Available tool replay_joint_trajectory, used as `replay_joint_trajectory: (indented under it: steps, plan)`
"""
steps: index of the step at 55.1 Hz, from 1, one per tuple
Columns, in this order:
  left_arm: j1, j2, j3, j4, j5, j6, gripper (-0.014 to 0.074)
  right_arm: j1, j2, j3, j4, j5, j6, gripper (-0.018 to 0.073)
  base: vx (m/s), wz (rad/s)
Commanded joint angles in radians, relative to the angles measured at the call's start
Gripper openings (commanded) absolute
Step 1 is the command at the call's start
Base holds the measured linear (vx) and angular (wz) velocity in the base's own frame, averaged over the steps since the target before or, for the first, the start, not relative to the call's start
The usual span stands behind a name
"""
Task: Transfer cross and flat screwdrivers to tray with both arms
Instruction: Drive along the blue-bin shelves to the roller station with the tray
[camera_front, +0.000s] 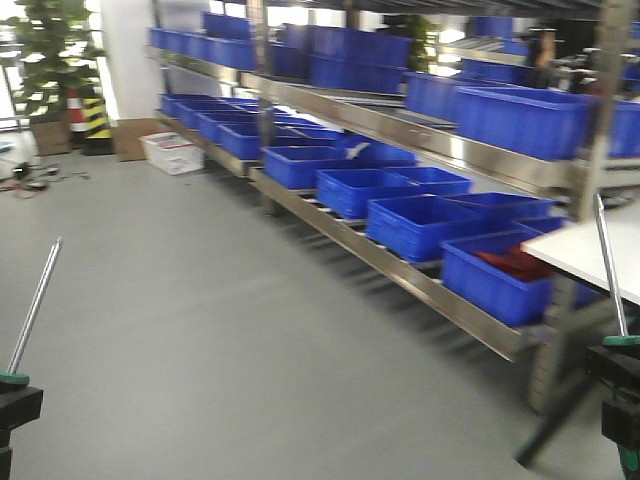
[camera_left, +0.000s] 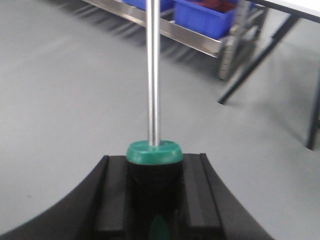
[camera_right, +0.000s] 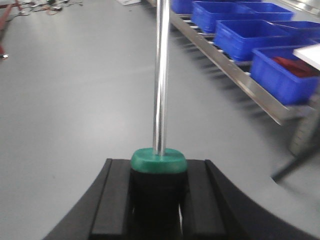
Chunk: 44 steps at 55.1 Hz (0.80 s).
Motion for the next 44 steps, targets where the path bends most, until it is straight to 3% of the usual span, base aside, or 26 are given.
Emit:
replay_joint_trajectory:
  steps: [1,44]
  plan:
    - [-0.005,-0.008,-0.032,-0.023,-0.075,0.0,0.0,-0.003,-0.009,-0.03,0.005,-0.088,-0.005,-0.0008,0.54,0.62]
    - [-0.005,-0.008,-0.032,-0.023,-0.074,0.0,0.0,-0.003,-0.009,-0.03,0.005,-0.087,-0.005,-0.0008,0.56,0.49]
